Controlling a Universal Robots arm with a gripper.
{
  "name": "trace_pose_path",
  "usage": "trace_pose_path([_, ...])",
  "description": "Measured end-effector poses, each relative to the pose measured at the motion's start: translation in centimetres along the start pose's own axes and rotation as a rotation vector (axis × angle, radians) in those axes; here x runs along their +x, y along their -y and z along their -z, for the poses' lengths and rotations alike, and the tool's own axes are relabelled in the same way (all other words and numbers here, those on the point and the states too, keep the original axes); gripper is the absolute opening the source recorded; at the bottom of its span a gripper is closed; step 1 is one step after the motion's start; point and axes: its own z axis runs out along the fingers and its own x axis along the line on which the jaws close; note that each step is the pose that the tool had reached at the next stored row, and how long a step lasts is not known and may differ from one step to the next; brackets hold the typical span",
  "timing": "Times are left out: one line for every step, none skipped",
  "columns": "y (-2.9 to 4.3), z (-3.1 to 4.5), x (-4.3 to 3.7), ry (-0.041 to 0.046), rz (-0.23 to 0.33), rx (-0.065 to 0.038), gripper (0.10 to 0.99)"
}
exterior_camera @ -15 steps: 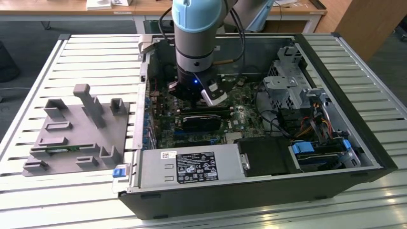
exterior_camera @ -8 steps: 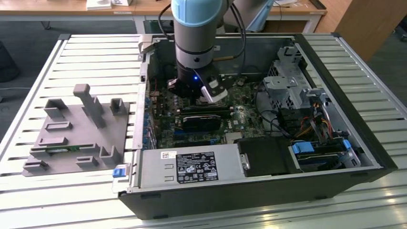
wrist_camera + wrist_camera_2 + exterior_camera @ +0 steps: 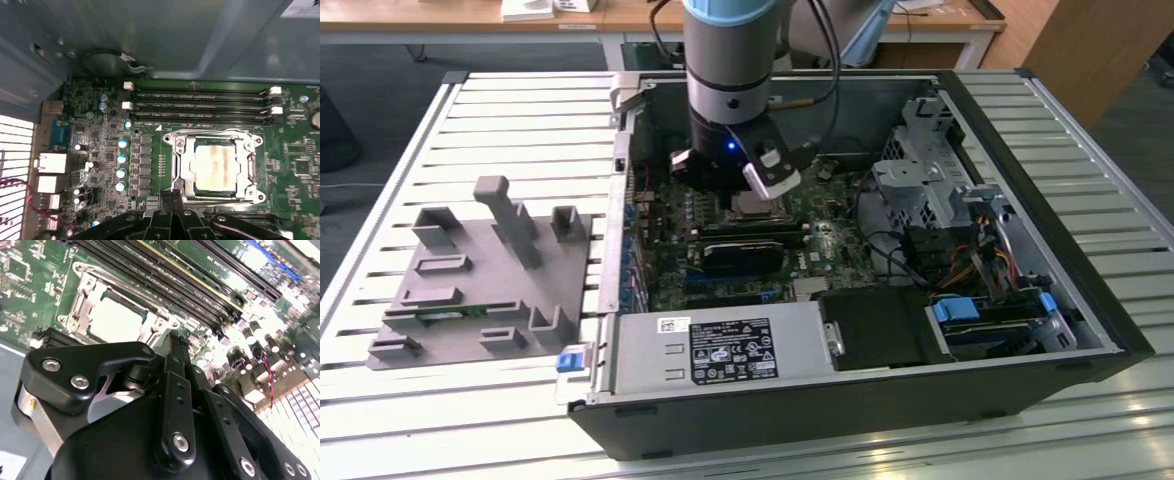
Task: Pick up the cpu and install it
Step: 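Install the second cpu locking lever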
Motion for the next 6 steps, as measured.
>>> trace_pose_path([-0.04,0.26,0.00,-0.0001,0.000,0.000,0.106])
trace_pose_path([-0.08,0.47,-0.01,-0.0001,0.000,0.000,0.106])
trace_pose_path([-0.11,0.66,-0.01,-0.0001,0.000,0.000,0.106])
trace_pose_path([-0.14,0.81,-0.01,-0.0001,0.000,0.000,0.106])
trace_pose_path([-0.15,0.87,-0.01,-0.0001,0.000,0.000,0.106])
trace_pose_path([-0.16,0.86,-0.01,0.0001,0.000,-0.001,0.106])
